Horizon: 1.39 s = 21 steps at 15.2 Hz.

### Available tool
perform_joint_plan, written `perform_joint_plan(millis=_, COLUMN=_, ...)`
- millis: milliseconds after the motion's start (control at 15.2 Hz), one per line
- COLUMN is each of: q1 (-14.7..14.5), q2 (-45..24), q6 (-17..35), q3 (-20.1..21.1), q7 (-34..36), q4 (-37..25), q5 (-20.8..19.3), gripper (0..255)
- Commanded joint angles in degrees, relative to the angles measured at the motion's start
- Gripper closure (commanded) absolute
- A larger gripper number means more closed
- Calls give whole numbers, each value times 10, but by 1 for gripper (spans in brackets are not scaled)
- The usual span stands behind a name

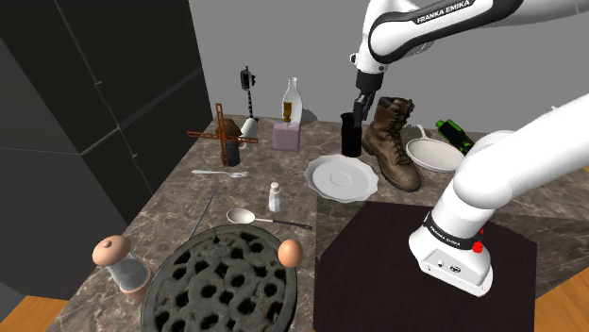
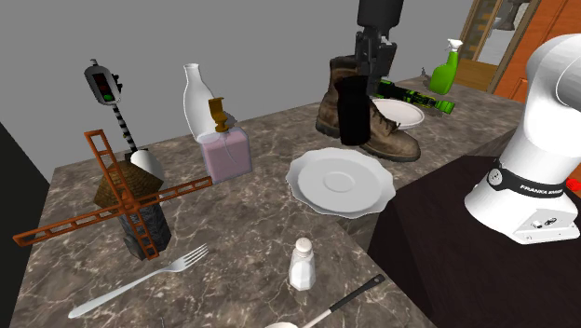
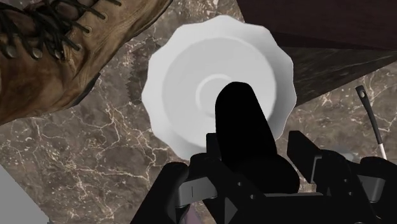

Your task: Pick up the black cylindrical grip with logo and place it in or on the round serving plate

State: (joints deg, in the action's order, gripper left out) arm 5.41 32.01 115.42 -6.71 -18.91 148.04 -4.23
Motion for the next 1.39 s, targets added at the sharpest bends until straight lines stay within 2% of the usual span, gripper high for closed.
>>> perform_joint_plan(millis=0, q1=1, q2=2, q6=13, q3=-1, q7=-1, q4=14, q5=-1, gripper=255)
perform_joint_plan(millis=1320, q1=0, q2=-97, q6=203, q3=-13, q7=-2, q4=106, q5=-5, gripper=255)
